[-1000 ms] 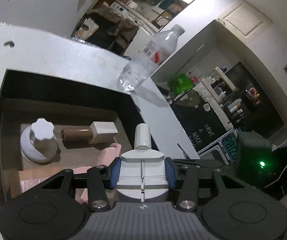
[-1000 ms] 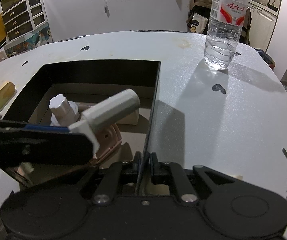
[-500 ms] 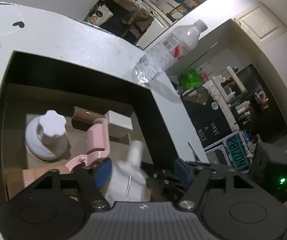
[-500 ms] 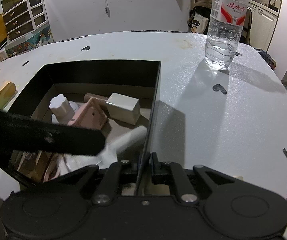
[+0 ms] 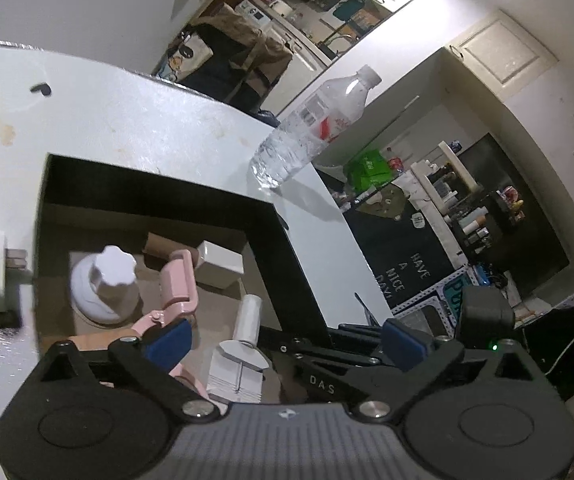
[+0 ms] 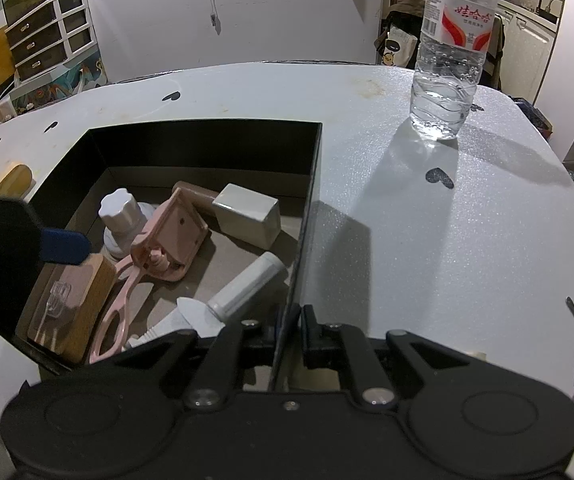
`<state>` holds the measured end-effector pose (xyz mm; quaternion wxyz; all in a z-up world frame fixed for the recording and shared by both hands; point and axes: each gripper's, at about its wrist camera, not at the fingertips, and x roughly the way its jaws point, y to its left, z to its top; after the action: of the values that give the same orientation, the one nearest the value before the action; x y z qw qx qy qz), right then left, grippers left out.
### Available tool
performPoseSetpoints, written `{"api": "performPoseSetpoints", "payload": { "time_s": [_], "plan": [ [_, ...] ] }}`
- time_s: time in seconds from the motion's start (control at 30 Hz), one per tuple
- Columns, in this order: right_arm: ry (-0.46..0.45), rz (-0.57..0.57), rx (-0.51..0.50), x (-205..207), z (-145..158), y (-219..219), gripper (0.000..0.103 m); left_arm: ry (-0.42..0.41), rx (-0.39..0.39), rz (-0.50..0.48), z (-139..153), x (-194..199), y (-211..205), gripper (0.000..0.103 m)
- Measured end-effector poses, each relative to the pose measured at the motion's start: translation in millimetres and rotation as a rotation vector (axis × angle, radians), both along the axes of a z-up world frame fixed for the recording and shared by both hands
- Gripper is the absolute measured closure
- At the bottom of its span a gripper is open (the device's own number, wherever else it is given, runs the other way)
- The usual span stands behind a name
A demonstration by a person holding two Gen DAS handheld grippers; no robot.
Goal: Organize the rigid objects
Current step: 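Raise the left tool and move it to the wooden oval block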
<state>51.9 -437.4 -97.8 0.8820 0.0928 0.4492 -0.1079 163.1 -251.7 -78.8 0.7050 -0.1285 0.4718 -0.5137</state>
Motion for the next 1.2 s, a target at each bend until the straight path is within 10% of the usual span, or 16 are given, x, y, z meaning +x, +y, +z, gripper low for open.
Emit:
{"api": "performPoseSetpoints", "payload": {
  "time_s": [0.7,1.2],
  "plan": [
    [0.000,0.000,0.000,0.0,0.0,0.0,0.093,-0.296,0.047,0.119,46.3,-22.1,46.7,0.000],
    [-0.002,-0.002,0.001,0.1,-0.5,-0.7,0.093,-0.528,0.212,0.408,43.8,-10.2,113.3,0.000]
  ]
}}
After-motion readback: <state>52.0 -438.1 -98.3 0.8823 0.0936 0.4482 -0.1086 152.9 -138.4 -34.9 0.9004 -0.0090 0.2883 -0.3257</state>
